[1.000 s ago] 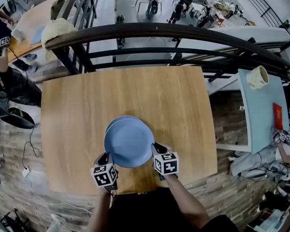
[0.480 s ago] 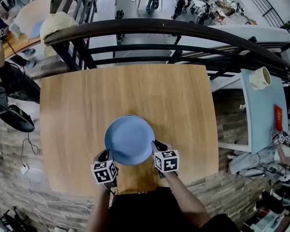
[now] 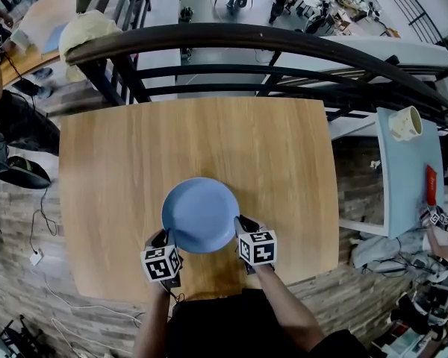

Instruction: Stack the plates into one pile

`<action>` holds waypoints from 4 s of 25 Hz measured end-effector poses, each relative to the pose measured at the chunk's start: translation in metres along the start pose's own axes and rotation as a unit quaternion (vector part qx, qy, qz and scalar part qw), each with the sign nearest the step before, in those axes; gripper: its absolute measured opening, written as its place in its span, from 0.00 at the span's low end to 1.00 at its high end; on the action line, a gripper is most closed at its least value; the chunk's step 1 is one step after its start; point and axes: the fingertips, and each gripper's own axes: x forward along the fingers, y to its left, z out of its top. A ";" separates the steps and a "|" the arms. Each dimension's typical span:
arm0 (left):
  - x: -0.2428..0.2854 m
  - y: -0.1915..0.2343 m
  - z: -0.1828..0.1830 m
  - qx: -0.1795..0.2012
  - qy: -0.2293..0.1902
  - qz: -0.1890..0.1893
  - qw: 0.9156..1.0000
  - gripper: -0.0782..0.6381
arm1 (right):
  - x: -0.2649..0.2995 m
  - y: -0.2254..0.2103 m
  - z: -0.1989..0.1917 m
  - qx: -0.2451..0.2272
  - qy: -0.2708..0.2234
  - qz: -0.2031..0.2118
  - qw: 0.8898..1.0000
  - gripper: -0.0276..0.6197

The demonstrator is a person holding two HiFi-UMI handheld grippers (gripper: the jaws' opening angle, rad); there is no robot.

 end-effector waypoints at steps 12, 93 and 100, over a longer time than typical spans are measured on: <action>0.016 0.002 -0.001 -0.002 0.021 -0.001 1.000 0.20 | 0.015 -0.007 -0.003 0.005 0.021 -0.005 1.000 0.12; -0.035 -0.009 -0.006 0.026 -0.045 0.048 0.997 0.17 | -0.033 0.004 0.010 -0.042 -0.047 0.003 0.998 0.14; -0.060 -0.024 -0.002 0.023 -0.082 0.034 0.996 0.16 | -0.051 0.021 0.010 -0.052 -0.069 0.018 0.996 0.12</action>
